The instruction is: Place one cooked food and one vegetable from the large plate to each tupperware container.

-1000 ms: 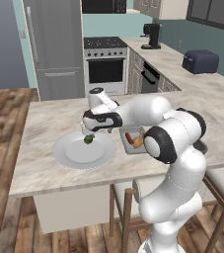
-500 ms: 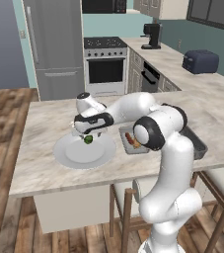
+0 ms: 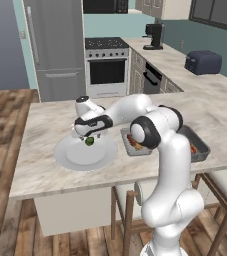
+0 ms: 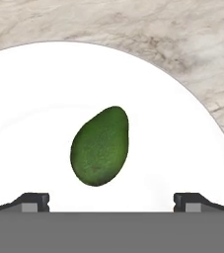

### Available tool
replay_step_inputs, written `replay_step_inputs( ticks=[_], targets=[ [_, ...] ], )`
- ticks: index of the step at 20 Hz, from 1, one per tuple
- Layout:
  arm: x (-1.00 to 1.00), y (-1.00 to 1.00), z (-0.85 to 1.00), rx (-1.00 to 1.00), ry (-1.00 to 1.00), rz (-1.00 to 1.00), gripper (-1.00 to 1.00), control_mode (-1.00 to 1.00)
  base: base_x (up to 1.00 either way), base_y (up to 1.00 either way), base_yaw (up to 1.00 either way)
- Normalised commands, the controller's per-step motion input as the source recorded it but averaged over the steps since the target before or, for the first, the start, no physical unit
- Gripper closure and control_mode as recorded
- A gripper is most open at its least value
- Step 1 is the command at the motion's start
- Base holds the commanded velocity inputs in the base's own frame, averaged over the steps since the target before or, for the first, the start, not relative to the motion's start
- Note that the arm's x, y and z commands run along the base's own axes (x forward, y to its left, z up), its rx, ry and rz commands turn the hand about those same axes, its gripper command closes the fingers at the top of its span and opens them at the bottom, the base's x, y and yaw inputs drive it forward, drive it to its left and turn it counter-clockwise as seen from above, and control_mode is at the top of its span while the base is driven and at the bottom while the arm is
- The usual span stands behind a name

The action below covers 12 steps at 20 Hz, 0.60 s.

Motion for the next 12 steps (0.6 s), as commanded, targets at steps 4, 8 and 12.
replay_step_inputs(
  ticks=[4,8,12],
  targets=[
    [0.24,-0.01,-0.36,0.00,0.00,0.03,-1.00,-1.00,0.00,0.00,0.00],
    [0.16,0.00,-0.17,0.00,0.00,0.00,-1.00,-1.00,0.00,0.00,0.00],
    [0.15,0.00,-0.11,0.00,0.00,0.00,-1.00,-1.00,0.00,0.00,0.00]
  ],
)
